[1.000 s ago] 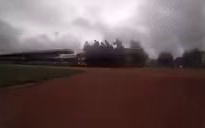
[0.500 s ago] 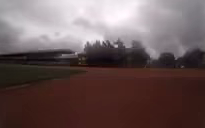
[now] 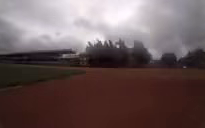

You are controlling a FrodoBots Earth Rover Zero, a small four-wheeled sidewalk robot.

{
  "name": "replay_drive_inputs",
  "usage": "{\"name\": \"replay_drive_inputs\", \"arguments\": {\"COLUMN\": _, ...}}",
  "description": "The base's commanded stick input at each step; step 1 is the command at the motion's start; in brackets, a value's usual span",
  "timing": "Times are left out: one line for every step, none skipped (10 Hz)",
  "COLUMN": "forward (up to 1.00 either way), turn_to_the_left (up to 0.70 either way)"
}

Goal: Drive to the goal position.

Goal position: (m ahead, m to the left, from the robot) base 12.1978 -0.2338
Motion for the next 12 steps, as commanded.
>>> {"name": "replay_drive_inputs", "arguments": {"forward": 0.7, "turn_to_the_left": 0.0}}
{"name": "replay_drive_inputs", "arguments": {"forward": 0.7, "turn_to_the_left": 0.0}}
{"name": "replay_drive_inputs", "arguments": {"forward": 0.7, "turn_to_the_left": 0.0}}
{"name": "replay_drive_inputs", "arguments": {"forward": 0.7, "turn_to_the_left": 0.0}}
{"name": "replay_drive_inputs", "arguments": {"forward": 0.7, "turn_to_the_left": 0.0}}
{"name": "replay_drive_inputs", "arguments": {"forward": 0.7, "turn_to_the_left": 0.0}}
{"name": "replay_drive_inputs", "arguments": {"forward": 0.7, "turn_to_the_left": 0.0}}
{"name": "replay_drive_inputs", "arguments": {"forward": 0.7, "turn_to_the_left": 0.0}}
{"name": "replay_drive_inputs", "arguments": {"forward": 0.7, "turn_to_the_left": 0.0}}
{"name": "replay_drive_inputs", "arguments": {"forward": 0.7, "turn_to_the_left": 0.0}}
{"name": "replay_drive_inputs", "arguments": {"forward": 0.7, "turn_to_the_left": 0.0}}
{"name": "replay_drive_inputs", "arguments": {"forward": 0.7, "turn_to_the_left": 0.0}}
